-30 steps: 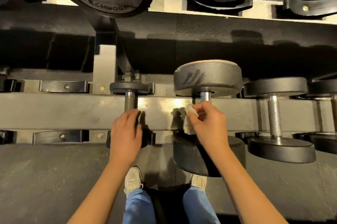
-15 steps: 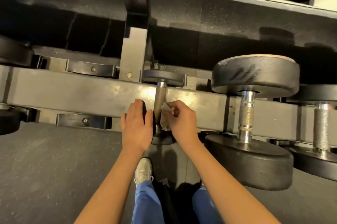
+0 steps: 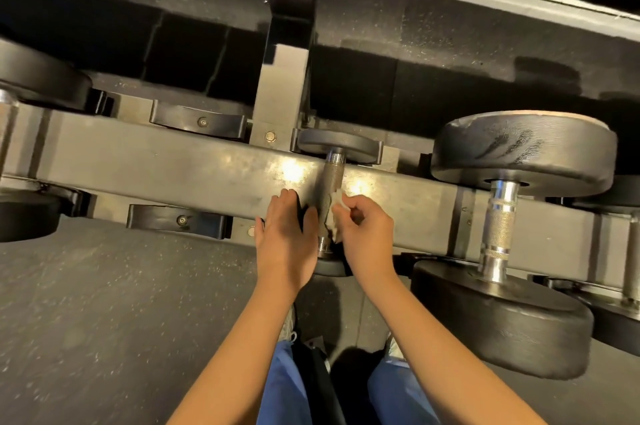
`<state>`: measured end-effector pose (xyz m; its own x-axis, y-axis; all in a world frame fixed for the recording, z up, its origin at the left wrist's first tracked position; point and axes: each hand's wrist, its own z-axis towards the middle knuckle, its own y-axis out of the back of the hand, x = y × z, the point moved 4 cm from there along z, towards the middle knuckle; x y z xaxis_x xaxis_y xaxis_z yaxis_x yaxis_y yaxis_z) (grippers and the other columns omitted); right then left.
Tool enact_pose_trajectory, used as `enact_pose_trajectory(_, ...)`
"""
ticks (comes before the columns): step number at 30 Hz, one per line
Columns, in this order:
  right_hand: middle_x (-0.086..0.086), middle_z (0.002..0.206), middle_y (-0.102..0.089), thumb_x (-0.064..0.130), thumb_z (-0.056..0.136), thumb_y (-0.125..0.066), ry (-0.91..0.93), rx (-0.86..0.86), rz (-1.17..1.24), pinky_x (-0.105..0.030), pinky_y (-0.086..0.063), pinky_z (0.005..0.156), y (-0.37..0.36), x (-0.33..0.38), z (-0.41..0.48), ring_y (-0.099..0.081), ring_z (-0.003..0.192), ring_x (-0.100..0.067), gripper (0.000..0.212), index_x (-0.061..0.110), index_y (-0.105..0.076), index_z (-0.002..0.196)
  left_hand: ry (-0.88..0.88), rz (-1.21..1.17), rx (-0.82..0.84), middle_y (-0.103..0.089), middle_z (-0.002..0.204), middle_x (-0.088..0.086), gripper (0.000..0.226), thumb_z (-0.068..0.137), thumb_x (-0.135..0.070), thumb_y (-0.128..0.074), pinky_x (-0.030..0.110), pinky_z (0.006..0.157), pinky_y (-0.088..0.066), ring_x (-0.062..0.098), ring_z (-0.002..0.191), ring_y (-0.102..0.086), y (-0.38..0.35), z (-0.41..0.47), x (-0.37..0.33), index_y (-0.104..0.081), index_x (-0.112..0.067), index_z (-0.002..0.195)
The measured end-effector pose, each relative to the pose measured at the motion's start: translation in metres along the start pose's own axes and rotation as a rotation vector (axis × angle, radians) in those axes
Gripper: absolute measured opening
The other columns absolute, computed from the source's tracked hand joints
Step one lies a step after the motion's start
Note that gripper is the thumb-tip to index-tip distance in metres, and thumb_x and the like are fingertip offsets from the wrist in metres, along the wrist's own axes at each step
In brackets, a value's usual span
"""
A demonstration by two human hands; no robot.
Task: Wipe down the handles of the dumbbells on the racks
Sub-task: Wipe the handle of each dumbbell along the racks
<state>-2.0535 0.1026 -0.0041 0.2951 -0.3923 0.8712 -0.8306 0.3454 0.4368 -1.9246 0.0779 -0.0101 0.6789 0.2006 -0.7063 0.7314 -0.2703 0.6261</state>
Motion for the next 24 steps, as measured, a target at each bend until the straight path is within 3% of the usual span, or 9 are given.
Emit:
enact_pose_trajectory(3,0.002,0.077,-0.058,0.009,0.089,-0.064,0.061,-0.069,-0.051,-0.005,-0.037,0.065,-0.001,0.012,0.011,-0.051,0.069,-0.003,0.007,0.005,-0.069,0.09,-0.015,0.014,0.01,-0.048,0.088,-0.009,0.016,0.091,-0.039,-0.031,0.054,0.102,-0.031,0.014,0.091,-0.047,-0.001,0.001,0.0,-0.036,-0.027,0.082)
enact_pose_trajectory(6,0.0,0.075,-0.06,0.01,0.09,-0.062,0.111,-0.173,-0.036,-0.014,-0.042,0.065,-0.003,0.028,0.036,-0.054,0.069,-0.007,0.01,0.006,-0.068,0.084,-0.016,0.05,0.027,-0.053,0.111,0.002,0.017,0.092,-0.043,-0.029,0.056,0.103,-0.03,0.026,0.112,-0.047,-0.003,0.002,0.004,-0.038,-0.028,0.091)
enact_pose_trajectory(9,-0.003,0.079,-0.062,0.011,0.091,-0.061,0.098,-0.156,-0.007,-0.015,-0.044,0.066,-0.003,0.024,0.034,-0.056,0.072,-0.008,0.01,0.005,-0.068,0.087,-0.035,0.093,0.035,-0.051,0.121,0.004,0.04,0.089,-0.049,-0.022,0.056,0.104,-0.03,0.026,0.119,-0.045,-0.004,0.002,0.004,-0.046,-0.021,0.105)
enact_pose_trajectory(13,-0.003,0.086,-0.063,0.009,0.091,-0.061,0.023,-0.016,0.01,-0.004,-0.041,0.07,0.0,0.005,-0.004,-0.055,0.075,0.002,0.013,0.005,-0.07,0.098,-0.023,0.078,0.041,-0.052,0.119,0.0,0.033,0.093,-0.044,-0.026,0.056,0.105,-0.029,0.023,0.118,-0.045,-0.002,0.001,0.001,-0.047,-0.022,0.105)
enact_pose_trajectory(15,-0.005,0.078,-0.061,0.01,0.092,-0.059,-0.013,0.027,0.051,-0.005,-0.04,0.066,0.001,0.004,-0.009,-0.053,0.068,0.001,0.014,0.005,-0.07,0.085,-0.037,0.074,0.03,-0.053,0.113,0.001,0.039,0.09,-0.048,-0.023,0.056,0.102,-0.033,0.024,0.112,-0.047,-0.001,0.0,-0.001,-0.047,-0.02,0.104)
enact_pose_trajectory(18,-0.001,0.058,-0.053,0.016,0.094,-0.057,-0.009,0.011,0.043,-0.01,-0.037,0.057,0.005,0.013,0.008,-0.047,0.055,-0.005,0.034,0.01,-0.06,0.061,-0.041,0.088,0.017,-0.053,0.11,0.004,0.047,0.086,-0.05,-0.018,0.056,0.099,-0.035,0.026,0.108,-0.048,-0.002,0.001,0.0,-0.046,-0.017,0.104)
enact_pose_trajectory(21,-0.003,0.068,-0.064,0.013,0.09,-0.062,0.001,-0.043,0.064,-0.014,-0.046,0.063,0.007,0.024,0.03,-0.056,0.063,-0.006,0.017,0.011,-0.068,0.075,-0.04,0.085,0.018,-0.054,0.111,0.005,0.05,0.085,-0.05,-0.017,0.056,0.1,-0.034,0.027,0.109,-0.047,-0.001,0.001,0.0,-0.047,-0.015,0.105)
enact_pose_trajectory(24,-0.006,0.074,-0.066,0.01,0.088,-0.064,-0.016,-0.102,0.119,-0.013,-0.048,0.066,0.007,0.028,0.038,-0.058,0.068,-0.007,0.009,0.013,-0.068,0.081,-0.037,0.074,0.023,-0.053,0.106,0.002,0.039,0.086,-0.047,-0.019,0.056,0.099,-0.034,0.026,0.105,-0.048,0.0,-0.001,-0.001,-0.044,-0.02,0.098)
